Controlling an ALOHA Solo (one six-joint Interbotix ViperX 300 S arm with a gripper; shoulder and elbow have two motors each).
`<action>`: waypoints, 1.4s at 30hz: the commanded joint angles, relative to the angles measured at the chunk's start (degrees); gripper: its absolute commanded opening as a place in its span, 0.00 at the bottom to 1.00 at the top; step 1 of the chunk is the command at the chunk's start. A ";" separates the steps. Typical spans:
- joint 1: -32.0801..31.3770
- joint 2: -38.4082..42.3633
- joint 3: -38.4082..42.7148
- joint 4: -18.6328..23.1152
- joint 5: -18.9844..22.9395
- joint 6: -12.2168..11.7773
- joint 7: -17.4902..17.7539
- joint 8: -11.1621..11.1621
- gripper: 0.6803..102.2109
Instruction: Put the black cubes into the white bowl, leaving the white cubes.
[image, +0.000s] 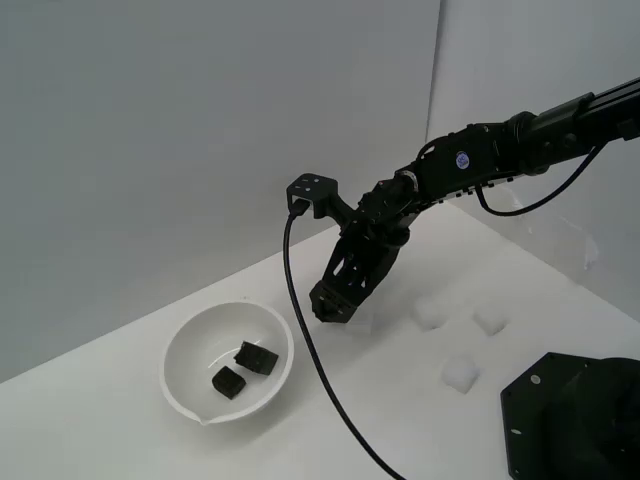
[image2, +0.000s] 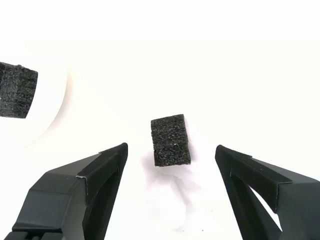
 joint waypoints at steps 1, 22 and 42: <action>-0.53 0.62 0.70 -1.49 -1.76 -0.18 0.09 0.79 0.98; -1.05 -2.46 -2.29 -2.20 -2.46 -0.18 -0.18 0.70 0.25; -0.18 10.02 10.37 -2.46 -2.90 -0.18 5.10 0.09 0.02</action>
